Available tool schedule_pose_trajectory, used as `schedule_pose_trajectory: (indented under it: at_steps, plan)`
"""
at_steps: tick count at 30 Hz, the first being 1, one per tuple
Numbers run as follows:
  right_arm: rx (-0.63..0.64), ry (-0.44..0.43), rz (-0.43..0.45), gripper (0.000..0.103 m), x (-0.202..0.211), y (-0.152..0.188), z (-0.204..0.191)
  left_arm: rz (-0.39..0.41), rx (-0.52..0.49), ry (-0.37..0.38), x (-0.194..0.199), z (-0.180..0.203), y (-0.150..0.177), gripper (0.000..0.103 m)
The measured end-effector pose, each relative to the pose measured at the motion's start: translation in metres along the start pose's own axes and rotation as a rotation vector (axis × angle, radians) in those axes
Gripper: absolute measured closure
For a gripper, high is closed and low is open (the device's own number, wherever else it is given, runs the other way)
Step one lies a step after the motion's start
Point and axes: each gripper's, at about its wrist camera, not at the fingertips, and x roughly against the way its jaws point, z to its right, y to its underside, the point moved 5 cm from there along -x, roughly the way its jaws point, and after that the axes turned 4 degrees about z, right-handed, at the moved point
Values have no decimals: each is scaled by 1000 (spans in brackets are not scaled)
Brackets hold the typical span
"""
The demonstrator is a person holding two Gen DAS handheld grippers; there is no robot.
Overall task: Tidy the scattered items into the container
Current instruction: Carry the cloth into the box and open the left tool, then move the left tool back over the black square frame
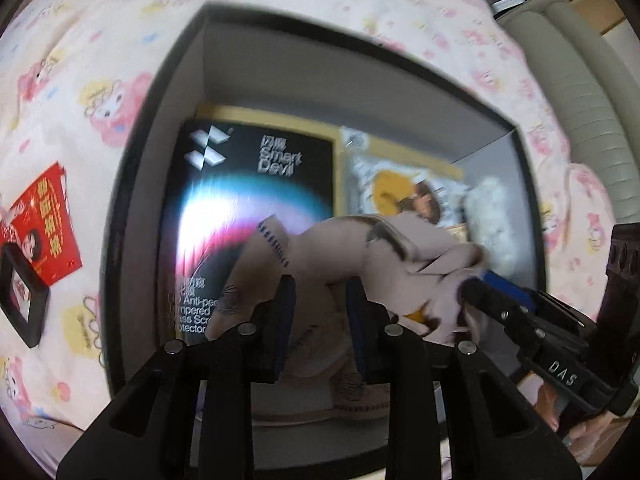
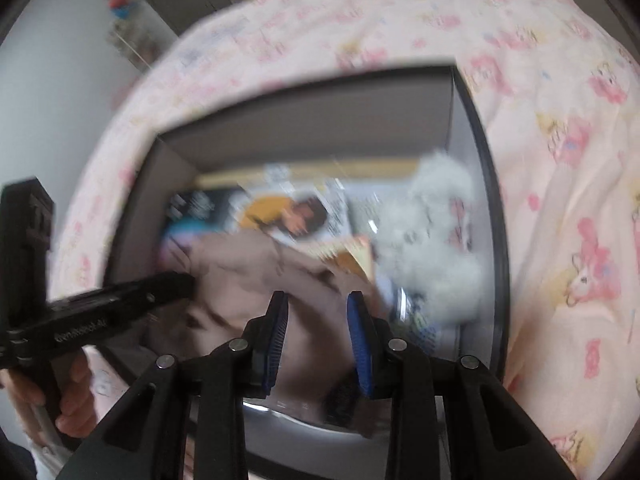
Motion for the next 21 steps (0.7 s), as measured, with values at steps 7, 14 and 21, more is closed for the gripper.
schedule_pose_trajectory:
  at_steps: [7, 14, 21]
  plan:
    - [10, 26, -19, 76, 1, 17, -8, 12, -17, 31, 18, 3, 13, 78]
    - [97, 79, 218, 75, 63, 20, -38, 198, -17, 137, 73, 25, 33, 70]
    - [88, 23, 297, 72, 96, 34, -70, 265, -107, 199, 110, 43, 38, 66]
